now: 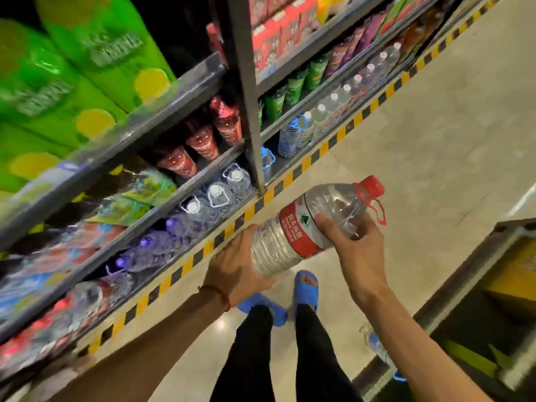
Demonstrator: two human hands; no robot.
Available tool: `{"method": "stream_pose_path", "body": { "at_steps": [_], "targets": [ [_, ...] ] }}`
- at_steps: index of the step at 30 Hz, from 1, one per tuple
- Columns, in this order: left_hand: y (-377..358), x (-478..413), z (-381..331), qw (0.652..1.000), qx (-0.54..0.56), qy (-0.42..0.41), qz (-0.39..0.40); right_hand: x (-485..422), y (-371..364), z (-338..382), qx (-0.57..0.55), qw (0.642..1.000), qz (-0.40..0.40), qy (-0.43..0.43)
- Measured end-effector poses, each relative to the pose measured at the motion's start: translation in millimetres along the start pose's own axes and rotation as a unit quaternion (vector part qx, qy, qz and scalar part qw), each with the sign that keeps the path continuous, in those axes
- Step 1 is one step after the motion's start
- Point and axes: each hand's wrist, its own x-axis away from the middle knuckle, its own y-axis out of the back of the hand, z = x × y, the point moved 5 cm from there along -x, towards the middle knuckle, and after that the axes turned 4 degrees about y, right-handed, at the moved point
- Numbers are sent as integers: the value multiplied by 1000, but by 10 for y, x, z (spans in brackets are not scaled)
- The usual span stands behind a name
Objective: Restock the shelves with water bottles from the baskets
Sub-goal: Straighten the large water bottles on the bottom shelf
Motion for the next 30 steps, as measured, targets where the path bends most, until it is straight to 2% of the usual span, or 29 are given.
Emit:
{"method": "stream_pose_path", "body": {
  "at_steps": [6,11,15,21,25,30],
  "targets": [
    [227,740,304,995,9,83,-48,549,-363,220,12,996,80,27],
    [289,1516,534,978,45,147,-144,952,-722,277,24,978,203,33],
    [273,2210,658,958,54,191,-206,1401,-922,288,25,962,270,31],
    [202,3094,993,934,119,246,-230,2138,-1268,164,36,933,358,24],
    [197,3554,1378,928,119,260,-240,2653,-1557,-22,46,922,384,27],
    [375,3944,1966,939,97,254,-209,3302,-1915,-263,44,936,347,25]
  ]
}}
